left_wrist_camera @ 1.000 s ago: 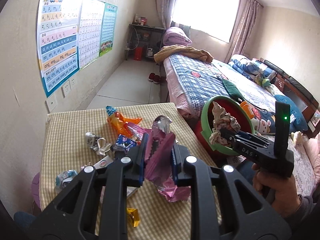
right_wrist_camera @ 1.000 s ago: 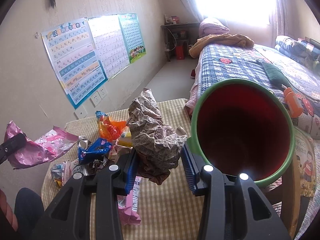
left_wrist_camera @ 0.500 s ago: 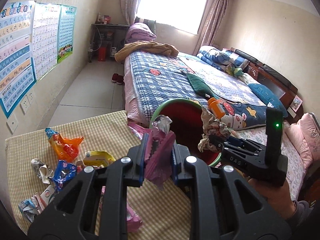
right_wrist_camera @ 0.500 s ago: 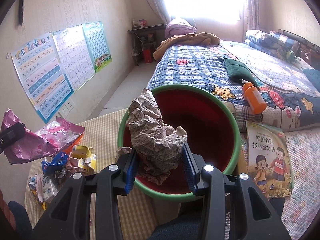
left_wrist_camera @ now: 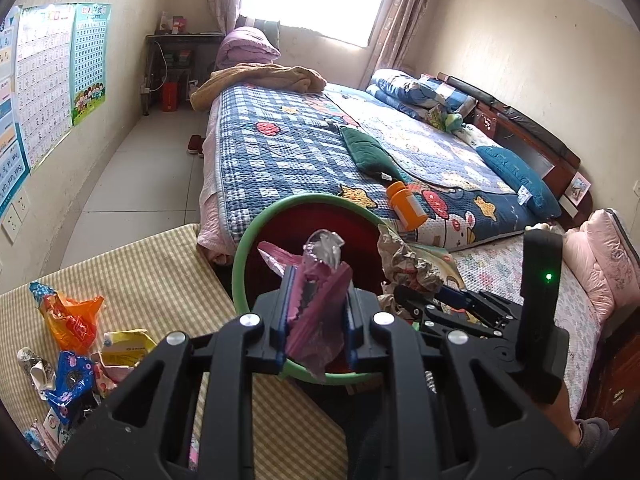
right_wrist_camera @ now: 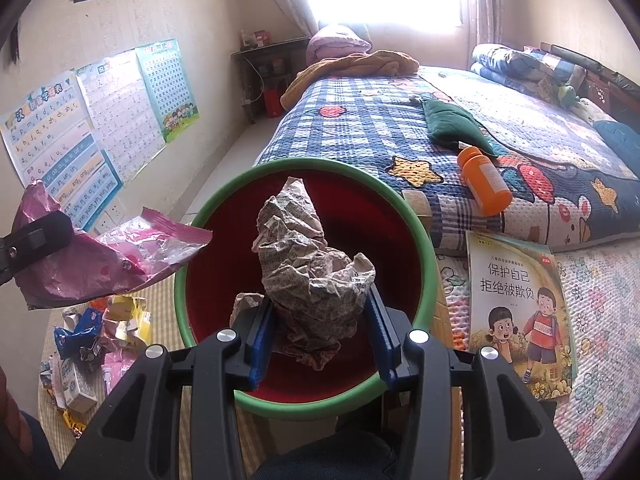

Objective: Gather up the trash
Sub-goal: 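Open both tools to drop the paper and wrapper into the bucket, then grasp the pink snack bag with the right tool while the left tool grasps a yellow wrapper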

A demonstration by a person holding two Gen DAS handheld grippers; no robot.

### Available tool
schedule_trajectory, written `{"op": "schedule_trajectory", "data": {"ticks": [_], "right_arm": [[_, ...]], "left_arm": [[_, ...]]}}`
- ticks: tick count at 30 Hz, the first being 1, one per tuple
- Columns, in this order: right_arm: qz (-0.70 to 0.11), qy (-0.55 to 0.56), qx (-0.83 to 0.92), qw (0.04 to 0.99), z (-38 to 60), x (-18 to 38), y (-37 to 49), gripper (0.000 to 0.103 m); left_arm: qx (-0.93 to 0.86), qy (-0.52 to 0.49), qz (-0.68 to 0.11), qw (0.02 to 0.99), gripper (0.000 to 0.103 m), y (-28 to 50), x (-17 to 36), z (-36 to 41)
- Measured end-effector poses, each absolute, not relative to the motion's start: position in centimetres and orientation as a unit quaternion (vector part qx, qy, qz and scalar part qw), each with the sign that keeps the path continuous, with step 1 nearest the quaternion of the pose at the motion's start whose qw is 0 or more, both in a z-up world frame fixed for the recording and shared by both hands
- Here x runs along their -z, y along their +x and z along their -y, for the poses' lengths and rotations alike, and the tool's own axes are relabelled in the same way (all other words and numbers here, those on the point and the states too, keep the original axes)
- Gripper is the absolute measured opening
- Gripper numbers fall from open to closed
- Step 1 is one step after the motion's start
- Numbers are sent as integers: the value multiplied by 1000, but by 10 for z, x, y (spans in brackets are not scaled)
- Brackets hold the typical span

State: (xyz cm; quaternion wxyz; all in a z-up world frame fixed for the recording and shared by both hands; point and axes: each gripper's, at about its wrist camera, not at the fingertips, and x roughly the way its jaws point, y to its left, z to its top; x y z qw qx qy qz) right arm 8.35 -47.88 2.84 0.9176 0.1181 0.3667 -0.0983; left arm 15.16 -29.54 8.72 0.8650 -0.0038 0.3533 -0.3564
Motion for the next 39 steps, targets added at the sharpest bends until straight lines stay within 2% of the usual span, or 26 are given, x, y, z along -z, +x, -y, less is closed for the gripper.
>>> {"op": "schedule_trajectory", "data": {"ticks": [4, 5, 6, 8, 10, 15, 18, 39], "right_arm": [[-368, 117, 100, 917, 482, -27, 86, 45], [-370, 116, 100, 916, 484, -26, 87, 46], [-371, 116, 100, 916, 485, -25, 88, 49], [-373, 113, 100, 915, 486, -24, 89, 60], [-372, 109, 101, 916, 486, -24, 88, 73], [-368, 99, 107, 919, 482, -26, 83, 88], [-367, 92, 103, 920, 475, -29, 81, 93], [-375, 36, 3, 927, 350, -38, 81, 96]], "left_arm": [[359, -3, -354, 864, 23, 159, -89, 308], [358, -5, -356, 863, 33, 162, -89, 310], [356, -7, -356, 864, 47, 164, -90, 311], [350, -8, -350, 869, 63, 164, -93, 310], [345, -7, -345, 873, 70, 164, -95, 306], [322, -14, -340, 883, 87, 164, -96, 287], [301, -16, -338, 892, 98, 162, -96, 271], [196, -49, -361, 910, 98, 114, -72, 116]]}}
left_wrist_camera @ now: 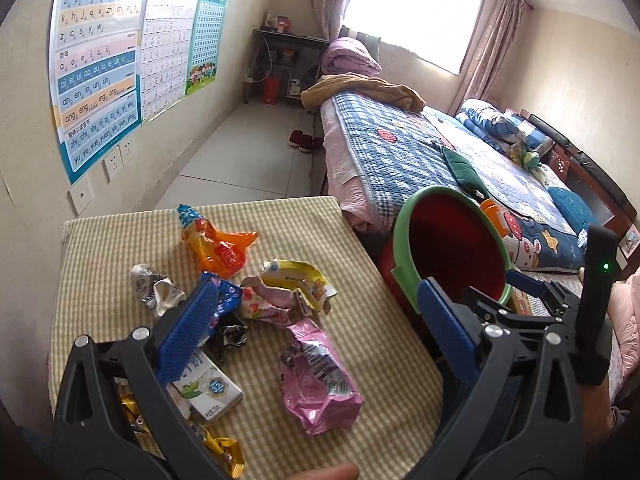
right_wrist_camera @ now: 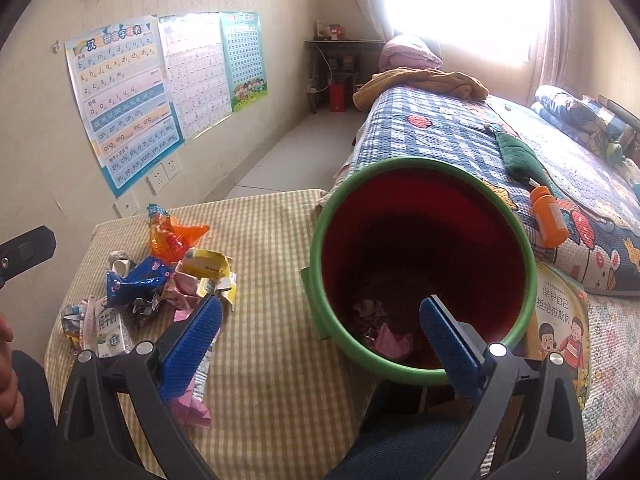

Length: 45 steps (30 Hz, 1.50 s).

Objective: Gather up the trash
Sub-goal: 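Grasp the pink snack bag with the right tool while the left tool grasps a yellow wrapper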

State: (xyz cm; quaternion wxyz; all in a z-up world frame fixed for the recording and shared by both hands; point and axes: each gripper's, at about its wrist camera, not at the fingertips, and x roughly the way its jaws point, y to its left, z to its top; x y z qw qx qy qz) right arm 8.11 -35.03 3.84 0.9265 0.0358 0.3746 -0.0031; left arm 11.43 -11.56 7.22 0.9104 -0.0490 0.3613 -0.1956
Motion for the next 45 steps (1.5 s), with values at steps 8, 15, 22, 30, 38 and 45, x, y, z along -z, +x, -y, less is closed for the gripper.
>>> {"op": "schedule_trajectory", "data": {"ticks": [8, 15, 22, 30, 38, 45], "right_arm": [[-396, 16, -53, 917, 290, -24, 82, 96], [-426, 6, -91, 900, 247, 1, 82, 96], [-450, -12, -111, 886, 223, 20, 80, 96], [-472, -17, -112, 874, 216, 39, 83, 96], [-478, -13, -107, 872, 218, 45, 87, 96], [-484, -14, -110, 868, 215, 51, 91, 96]], "left_arm": [[141, -68, -373, 914, 98, 93, -54, 49], [95, -89, -394, 910, 98, 77, -32, -2], [48, -118, -423, 897, 98, 70, -3, -40], [44, -138, -474, 868, 97, 74, 28, -50], [25, -153, -527, 835, 65, 86, 64, -54], [39, -161, -548, 820, 49, 95, 78, -50]]}}
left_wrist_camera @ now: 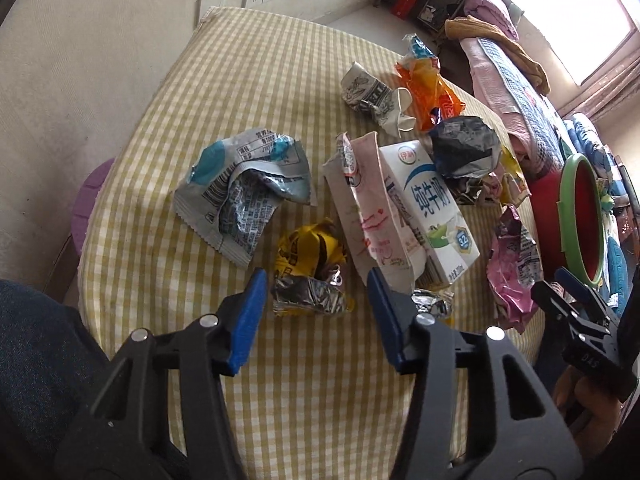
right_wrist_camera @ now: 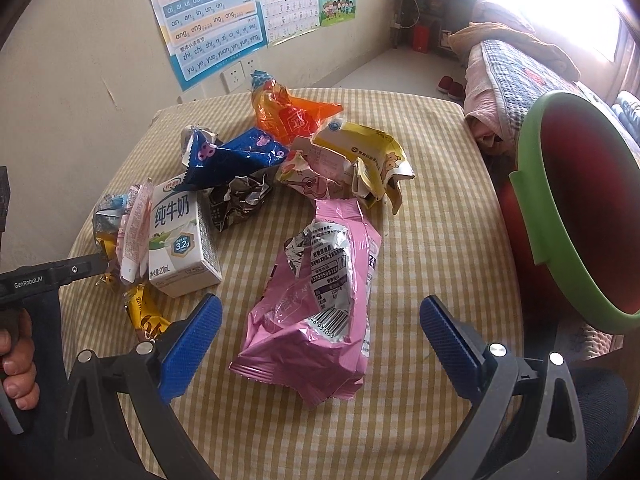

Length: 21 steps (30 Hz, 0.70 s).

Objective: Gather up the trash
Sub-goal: 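Grasp the pink snack bag with the right tool while the left tool grasps a yellow wrapper, then lift and carry the pink bag and yellow wrapper over the bucket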

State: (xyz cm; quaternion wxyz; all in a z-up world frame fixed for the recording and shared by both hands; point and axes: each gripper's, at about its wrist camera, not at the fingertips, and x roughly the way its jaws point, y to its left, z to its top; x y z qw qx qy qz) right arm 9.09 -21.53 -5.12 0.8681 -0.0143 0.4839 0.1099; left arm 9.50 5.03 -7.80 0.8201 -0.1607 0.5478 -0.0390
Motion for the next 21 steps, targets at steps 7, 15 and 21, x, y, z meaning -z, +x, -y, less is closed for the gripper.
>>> {"op": "schedule_trajectory", "data": {"ticks": [7, 15, 21], "right_arm": [[-492, -11, -106, 864, 218, 60, 99, 96], [-527, 25, -117, 842, 222, 80, 113, 72], [-536, 33, -123, 834, 223, 83, 113, 40]], "left_arm": [[42, -167, -555, 814, 42, 106, 87, -48], [36, -157, -558, 814, 37, 113, 95, -46], [41, -159, -554, 816, 28, 111, 94, -47]]}}
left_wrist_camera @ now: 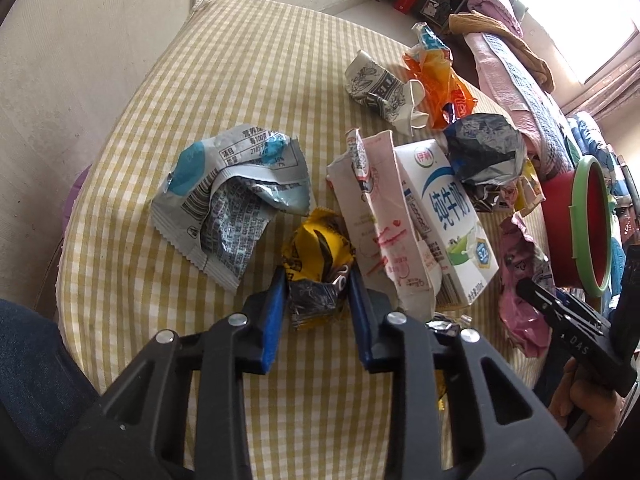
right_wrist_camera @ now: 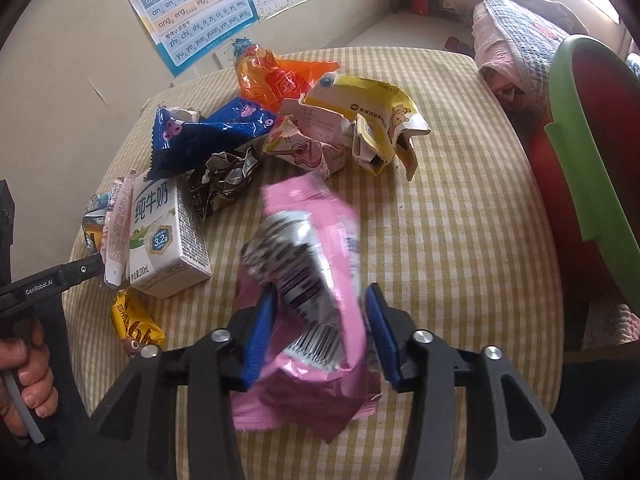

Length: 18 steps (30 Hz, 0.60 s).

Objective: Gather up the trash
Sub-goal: 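Lift and carry the pink bag and yellow wrapper over the bucket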

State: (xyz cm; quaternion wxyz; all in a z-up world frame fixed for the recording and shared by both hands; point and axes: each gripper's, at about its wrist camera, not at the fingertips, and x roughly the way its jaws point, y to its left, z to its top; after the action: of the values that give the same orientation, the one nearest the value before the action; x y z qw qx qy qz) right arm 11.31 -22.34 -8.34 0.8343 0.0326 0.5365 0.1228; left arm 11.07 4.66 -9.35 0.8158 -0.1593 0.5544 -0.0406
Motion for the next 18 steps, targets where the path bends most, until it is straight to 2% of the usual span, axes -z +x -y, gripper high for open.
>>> {"op": "schedule_trajectory", "data": {"ticks": [4, 18], "right_arm": [[-535, 37, -123, 835, 225, 80, 110, 35], [-495, 46, -127, 858, 228, 43, 93, 34]], "left_arm": [[41, -151, -549, 821, 26, 107, 87, -45], [28, -115, -516, 849, 26, 81, 46, -38]]}}
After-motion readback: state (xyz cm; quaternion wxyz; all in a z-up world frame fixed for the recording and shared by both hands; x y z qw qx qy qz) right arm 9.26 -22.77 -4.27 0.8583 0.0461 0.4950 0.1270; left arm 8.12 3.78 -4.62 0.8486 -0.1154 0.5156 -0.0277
